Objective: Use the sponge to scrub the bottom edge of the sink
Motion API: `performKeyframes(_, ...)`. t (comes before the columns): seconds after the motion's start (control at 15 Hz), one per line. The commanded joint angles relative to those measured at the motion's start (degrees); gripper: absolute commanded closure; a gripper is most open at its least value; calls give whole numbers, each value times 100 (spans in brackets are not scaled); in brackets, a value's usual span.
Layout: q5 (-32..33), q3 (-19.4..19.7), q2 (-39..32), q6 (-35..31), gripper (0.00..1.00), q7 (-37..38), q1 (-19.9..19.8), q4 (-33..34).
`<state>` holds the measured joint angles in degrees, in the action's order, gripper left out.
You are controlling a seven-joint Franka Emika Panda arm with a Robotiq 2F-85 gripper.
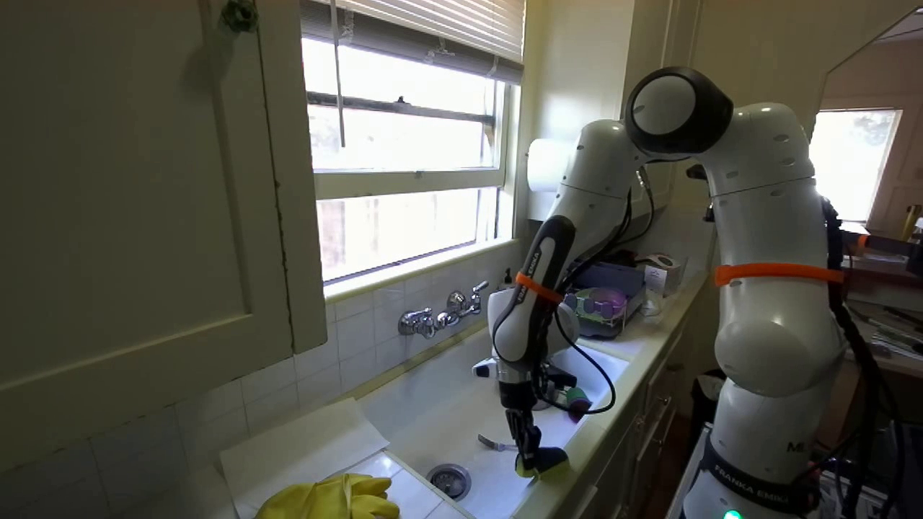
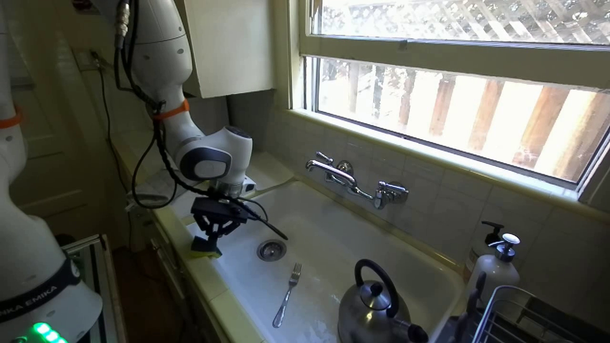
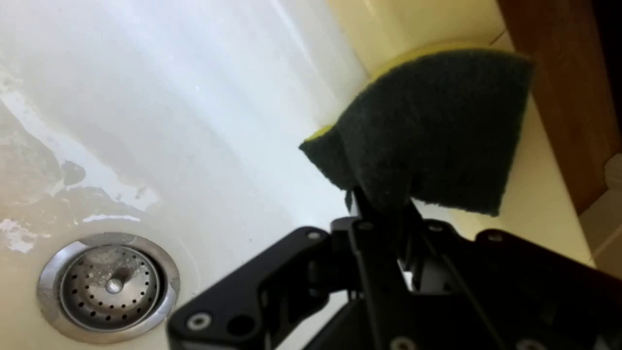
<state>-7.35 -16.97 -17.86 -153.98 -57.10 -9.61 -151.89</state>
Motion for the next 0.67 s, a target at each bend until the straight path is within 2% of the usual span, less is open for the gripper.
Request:
performKeyframes(0.0,152,440,296,14,97,408,212,-378)
performKeyframes(0.4,49,968,800,-175,97,959,137,-856)
performKeyframes(0.47,148,1098,864,-190,97,1109,170,-918)
performKeyframes(0.53,510,1357,618,-54,97,1412,261,-535)
performKeyframes(0.6,752,1510,637,-96,97,1447,245,-557)
